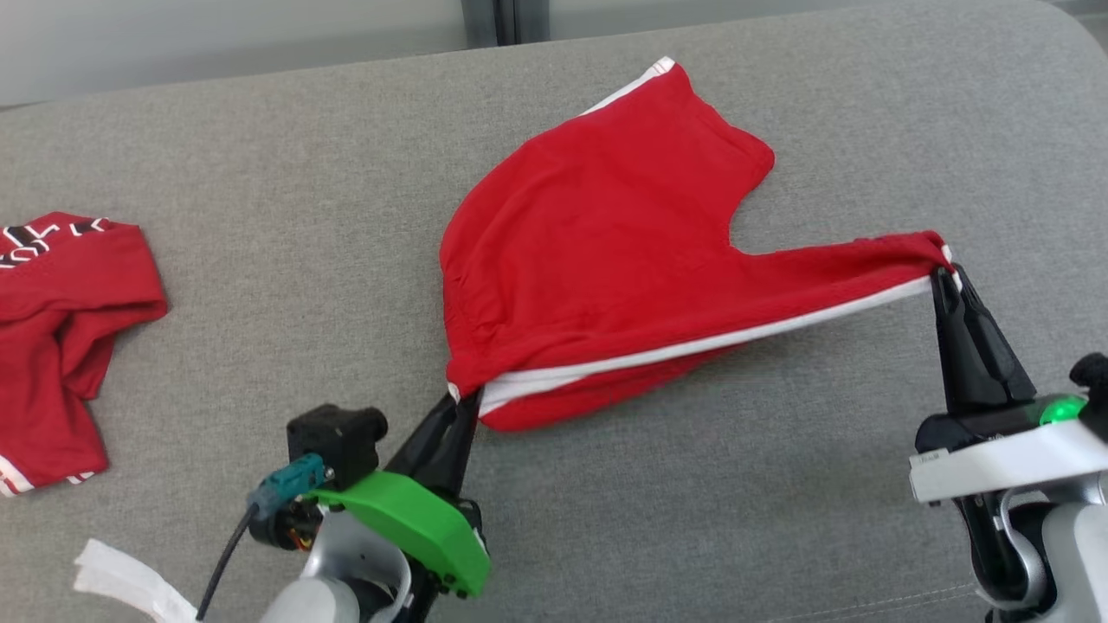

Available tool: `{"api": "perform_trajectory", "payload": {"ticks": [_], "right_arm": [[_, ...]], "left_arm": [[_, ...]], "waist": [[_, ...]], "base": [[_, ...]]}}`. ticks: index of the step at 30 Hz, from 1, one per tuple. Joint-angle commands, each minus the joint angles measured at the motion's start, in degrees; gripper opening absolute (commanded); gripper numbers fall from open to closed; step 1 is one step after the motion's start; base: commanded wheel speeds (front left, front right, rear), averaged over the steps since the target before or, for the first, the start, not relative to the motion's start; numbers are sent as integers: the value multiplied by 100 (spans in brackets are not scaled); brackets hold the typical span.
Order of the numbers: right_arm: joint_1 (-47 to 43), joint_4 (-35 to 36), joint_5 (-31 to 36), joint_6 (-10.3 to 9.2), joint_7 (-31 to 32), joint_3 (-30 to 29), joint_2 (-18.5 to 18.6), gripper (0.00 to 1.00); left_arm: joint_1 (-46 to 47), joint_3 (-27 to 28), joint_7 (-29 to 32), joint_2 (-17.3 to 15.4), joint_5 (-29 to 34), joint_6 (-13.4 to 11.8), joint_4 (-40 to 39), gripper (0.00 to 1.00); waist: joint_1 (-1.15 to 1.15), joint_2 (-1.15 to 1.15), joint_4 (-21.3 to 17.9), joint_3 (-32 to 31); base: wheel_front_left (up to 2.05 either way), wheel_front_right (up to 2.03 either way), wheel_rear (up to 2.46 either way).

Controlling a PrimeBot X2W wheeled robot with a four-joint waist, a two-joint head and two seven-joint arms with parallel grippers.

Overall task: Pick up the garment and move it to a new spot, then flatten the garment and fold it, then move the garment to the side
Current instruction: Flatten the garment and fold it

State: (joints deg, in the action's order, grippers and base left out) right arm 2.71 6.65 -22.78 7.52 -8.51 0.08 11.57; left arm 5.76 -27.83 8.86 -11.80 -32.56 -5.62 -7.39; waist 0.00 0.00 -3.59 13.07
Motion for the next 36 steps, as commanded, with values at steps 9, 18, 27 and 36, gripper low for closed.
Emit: {"api": "perform_trajectory", "payload": {"ticks": [9,18,27,36], "right_arm": [[2014,-934,-208,-4,159,338,383,0],[4029,-2781,-587,-4,-37,1040,849,0],[5293,-4355,-847,-4,-406,1701,886,0],[5671,-4617,-742,-4,-681,1999,838,100]], "left_arm": [[1570,120,160,149,-2,278,687,0],[2666,267,-193,449,-30,479,1544,0],[3354,244,-488,627,-56,662,2280,0],[3616,103,-887,756,-86,786,2823,100]], "waist": [[0,0,377,1194],[0,0,735,1703],[0,0,941,1905],[0,0,878,1918]], "base": [[0,0,0],[0,0,0],[0,0,0],[0,0,0]]}}
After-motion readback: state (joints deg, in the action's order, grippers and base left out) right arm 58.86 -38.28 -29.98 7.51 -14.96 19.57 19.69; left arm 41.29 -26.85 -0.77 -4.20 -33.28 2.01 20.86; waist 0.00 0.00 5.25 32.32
